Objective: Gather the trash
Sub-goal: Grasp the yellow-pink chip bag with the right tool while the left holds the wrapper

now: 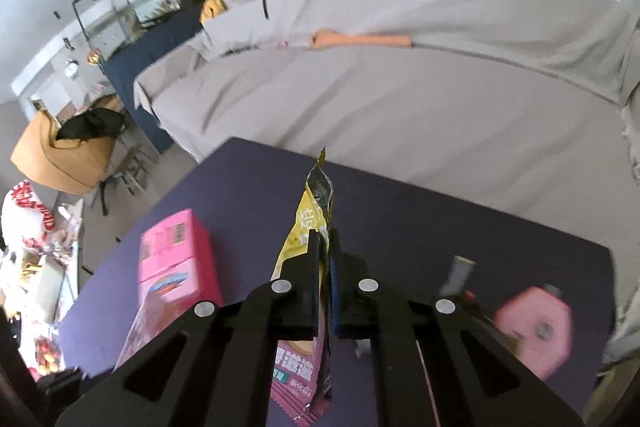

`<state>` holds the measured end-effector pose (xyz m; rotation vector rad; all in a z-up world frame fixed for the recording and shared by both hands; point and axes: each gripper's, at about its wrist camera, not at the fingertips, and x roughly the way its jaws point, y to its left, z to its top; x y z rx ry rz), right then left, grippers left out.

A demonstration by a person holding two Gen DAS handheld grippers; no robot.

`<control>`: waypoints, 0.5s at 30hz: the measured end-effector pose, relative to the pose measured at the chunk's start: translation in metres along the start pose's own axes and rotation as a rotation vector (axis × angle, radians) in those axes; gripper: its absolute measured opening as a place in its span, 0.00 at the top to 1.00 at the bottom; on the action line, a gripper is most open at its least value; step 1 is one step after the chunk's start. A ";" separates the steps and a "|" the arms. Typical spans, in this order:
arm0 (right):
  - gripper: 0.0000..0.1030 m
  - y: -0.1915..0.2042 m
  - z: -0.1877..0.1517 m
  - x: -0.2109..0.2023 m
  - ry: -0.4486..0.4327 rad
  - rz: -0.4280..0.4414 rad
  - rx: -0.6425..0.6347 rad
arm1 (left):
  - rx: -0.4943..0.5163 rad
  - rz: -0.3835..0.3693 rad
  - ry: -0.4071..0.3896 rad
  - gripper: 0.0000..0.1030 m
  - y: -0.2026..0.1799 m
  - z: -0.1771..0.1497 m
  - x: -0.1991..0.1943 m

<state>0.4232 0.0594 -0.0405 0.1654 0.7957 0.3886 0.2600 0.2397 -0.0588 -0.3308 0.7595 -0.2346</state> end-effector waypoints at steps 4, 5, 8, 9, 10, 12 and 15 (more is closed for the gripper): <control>0.94 -0.008 -0.008 -0.049 -0.043 0.014 -0.007 | 0.033 -0.012 -0.029 0.91 -0.024 0.002 -0.013; 0.94 -0.012 -0.012 -0.064 -0.057 0.016 -0.012 | 0.043 -0.021 -0.034 0.91 -0.032 0.001 -0.016; 0.94 -0.022 -0.024 -0.099 -0.089 0.014 -0.023 | 0.065 -0.045 -0.032 0.91 -0.052 0.000 -0.022; 0.94 -0.026 -0.028 -0.112 -0.101 0.012 -0.024 | 0.080 -0.050 -0.032 0.91 -0.061 -0.001 -0.024; 0.94 -0.030 -0.032 -0.122 -0.113 0.008 -0.025 | 0.098 -0.053 -0.034 0.91 -0.071 -0.002 -0.026; 0.94 -0.039 -0.040 -0.144 -0.138 -0.002 -0.024 | 0.130 -0.062 -0.040 0.91 -0.090 -0.005 -0.029; 0.94 -0.052 -0.051 -0.174 -0.177 -0.026 -0.028 | 0.171 -0.078 -0.044 0.91 -0.118 -0.006 -0.030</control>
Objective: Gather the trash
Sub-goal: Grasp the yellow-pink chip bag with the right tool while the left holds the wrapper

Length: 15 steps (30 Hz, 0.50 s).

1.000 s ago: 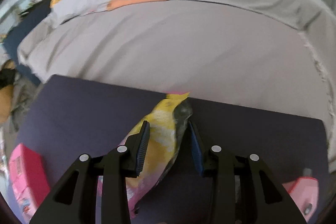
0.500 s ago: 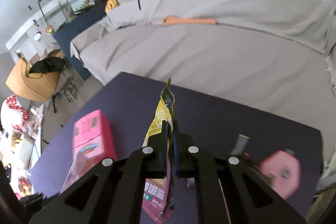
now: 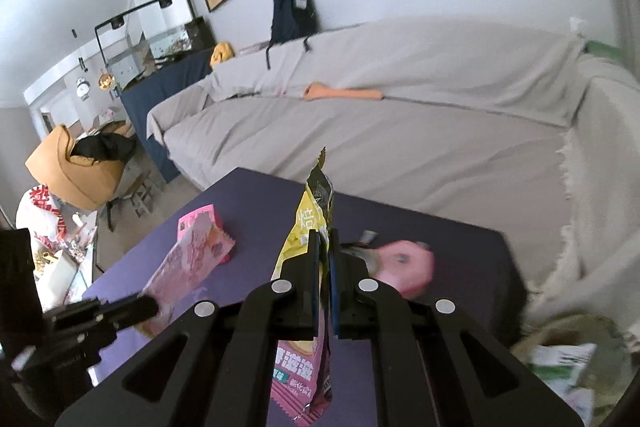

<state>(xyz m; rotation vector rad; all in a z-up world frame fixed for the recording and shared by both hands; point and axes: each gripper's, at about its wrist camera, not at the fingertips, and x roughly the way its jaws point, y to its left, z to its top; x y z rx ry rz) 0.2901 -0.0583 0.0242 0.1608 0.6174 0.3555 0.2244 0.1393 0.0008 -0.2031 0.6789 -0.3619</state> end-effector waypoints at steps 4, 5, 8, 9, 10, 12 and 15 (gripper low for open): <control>0.94 -0.024 -0.010 -0.044 -0.049 -0.036 0.001 | 0.056 -0.038 0.001 0.91 -0.041 0.002 0.003; 0.94 -0.033 -0.013 -0.058 -0.062 -0.052 0.006 | 0.065 -0.048 0.005 0.91 -0.049 0.002 0.004; 0.94 -0.053 -0.022 -0.085 -0.089 -0.092 0.016 | 0.100 -0.085 0.023 0.91 -0.077 0.000 0.010; 0.94 -0.060 -0.025 -0.095 -0.099 -0.108 0.020 | 0.115 -0.095 0.029 0.91 -0.087 -0.001 0.012; 0.94 -0.069 -0.029 -0.105 -0.110 -0.128 0.023 | 0.130 -0.107 0.036 0.91 -0.098 -0.003 0.015; 0.94 -0.082 -0.036 -0.122 -0.126 -0.161 0.028 | 0.153 -0.124 0.051 0.91 -0.114 -0.006 0.021; 0.94 -0.099 -0.048 -0.141 -0.146 -0.219 0.034 | 0.185 -0.156 0.085 0.91 -0.138 -0.014 0.035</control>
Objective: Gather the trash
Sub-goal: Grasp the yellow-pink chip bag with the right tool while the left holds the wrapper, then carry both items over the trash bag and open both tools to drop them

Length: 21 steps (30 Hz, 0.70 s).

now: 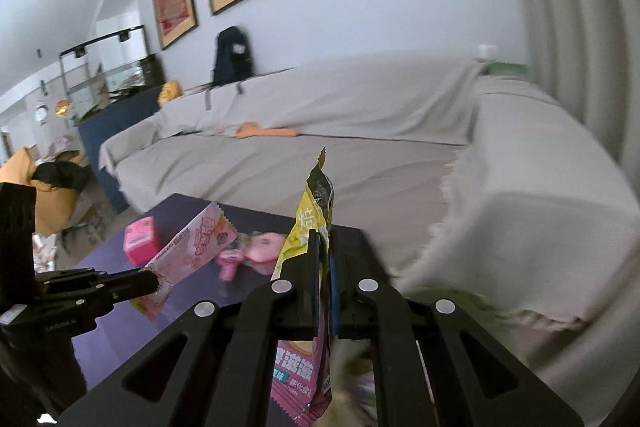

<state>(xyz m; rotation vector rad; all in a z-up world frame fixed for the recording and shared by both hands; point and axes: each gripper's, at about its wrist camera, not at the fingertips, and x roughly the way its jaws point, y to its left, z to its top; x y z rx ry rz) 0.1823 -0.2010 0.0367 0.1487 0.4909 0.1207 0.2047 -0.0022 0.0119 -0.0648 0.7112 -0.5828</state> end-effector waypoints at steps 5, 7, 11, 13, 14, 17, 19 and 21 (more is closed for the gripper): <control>0.94 -0.046 -0.016 -0.021 -0.014 -0.071 0.052 | 0.061 -0.050 0.044 0.91 -0.040 -0.003 0.028; 0.94 -0.061 -0.022 -0.025 -0.015 -0.084 0.078 | 0.078 -0.065 0.056 0.91 -0.051 -0.004 0.036; 0.94 -0.088 -0.036 -0.034 -0.021 -0.113 0.121 | 0.103 -0.091 0.083 0.91 -0.071 -0.007 0.053; 0.94 -0.097 -0.041 -0.036 -0.021 -0.125 0.134 | 0.107 -0.104 0.098 0.91 -0.076 -0.010 0.059; 0.94 -0.097 -0.042 -0.035 -0.019 -0.126 0.139 | 0.106 -0.116 0.108 0.91 -0.079 -0.011 0.064; 0.94 -0.105 -0.048 -0.036 -0.017 -0.133 0.152 | 0.094 -0.160 0.123 0.91 -0.082 -0.014 0.074; 0.94 -0.107 -0.051 -0.037 -0.018 -0.143 0.153 | 0.082 -0.205 0.144 0.91 -0.084 -0.016 0.084; 0.94 -0.112 -0.053 -0.038 -0.020 -0.148 0.162 | 0.070 -0.240 0.166 0.91 -0.086 -0.017 0.097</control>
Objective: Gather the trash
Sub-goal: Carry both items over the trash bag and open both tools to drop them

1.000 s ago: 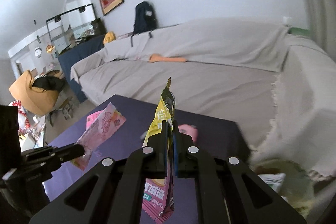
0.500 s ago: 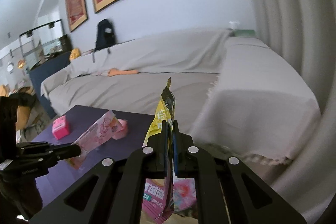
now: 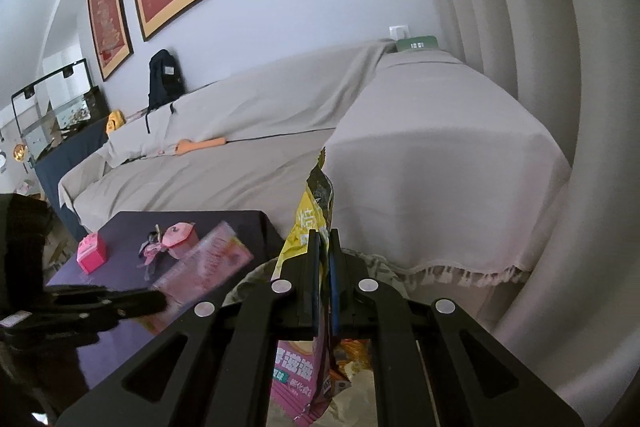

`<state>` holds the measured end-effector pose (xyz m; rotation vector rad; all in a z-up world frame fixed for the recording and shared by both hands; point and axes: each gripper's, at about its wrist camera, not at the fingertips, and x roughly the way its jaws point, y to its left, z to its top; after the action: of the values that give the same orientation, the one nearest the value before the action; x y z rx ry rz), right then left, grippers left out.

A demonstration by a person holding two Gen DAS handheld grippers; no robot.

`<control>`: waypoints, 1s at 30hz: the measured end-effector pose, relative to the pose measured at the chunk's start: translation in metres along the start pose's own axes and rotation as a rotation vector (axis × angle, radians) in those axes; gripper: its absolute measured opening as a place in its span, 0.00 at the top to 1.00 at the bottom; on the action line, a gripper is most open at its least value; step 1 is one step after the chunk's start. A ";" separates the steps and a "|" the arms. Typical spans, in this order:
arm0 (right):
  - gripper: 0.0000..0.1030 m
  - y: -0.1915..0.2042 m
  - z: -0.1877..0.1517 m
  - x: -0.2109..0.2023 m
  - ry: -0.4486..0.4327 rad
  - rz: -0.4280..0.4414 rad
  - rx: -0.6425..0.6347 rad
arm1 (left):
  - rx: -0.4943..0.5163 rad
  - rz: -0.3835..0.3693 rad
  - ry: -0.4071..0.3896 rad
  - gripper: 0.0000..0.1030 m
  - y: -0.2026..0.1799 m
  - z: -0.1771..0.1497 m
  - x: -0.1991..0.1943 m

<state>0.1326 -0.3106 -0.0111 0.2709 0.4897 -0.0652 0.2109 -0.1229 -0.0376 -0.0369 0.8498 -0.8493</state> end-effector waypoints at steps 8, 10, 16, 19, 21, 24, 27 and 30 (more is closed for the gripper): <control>0.94 -0.009 -0.004 -0.006 -0.008 -0.039 0.004 | -0.007 -0.038 0.060 0.91 -0.006 0.004 0.059; 0.94 -0.012 -0.005 -0.008 -0.009 -0.044 0.006 | -0.010 -0.055 0.079 0.91 -0.010 0.004 0.072; 0.94 -0.018 -0.012 -0.005 0.007 -0.047 0.023 | -0.014 -0.076 0.105 0.72 -0.015 0.001 0.085; 0.94 -0.019 -0.016 0.001 0.020 -0.045 0.024 | -0.021 -0.036 0.089 0.70 -0.007 0.000 0.078; 0.94 -0.018 -0.018 0.004 0.026 -0.041 0.026 | -0.032 -0.007 0.082 0.67 0.000 0.001 0.070; 0.94 -0.013 -0.020 0.011 0.037 -0.031 0.022 | -0.062 0.034 0.055 0.62 0.015 -0.001 0.055; 0.94 -0.006 -0.023 0.021 0.057 -0.014 0.019 | -0.085 0.081 0.032 0.61 0.029 -0.007 0.037; 0.94 0.003 -0.026 0.033 0.081 0.012 0.017 | -0.110 0.119 0.023 0.60 0.041 -0.014 0.021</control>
<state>0.1499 -0.2999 -0.0483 0.2943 0.5686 -0.0472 0.2358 -0.1048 -0.0744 -0.0725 0.9112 -0.6924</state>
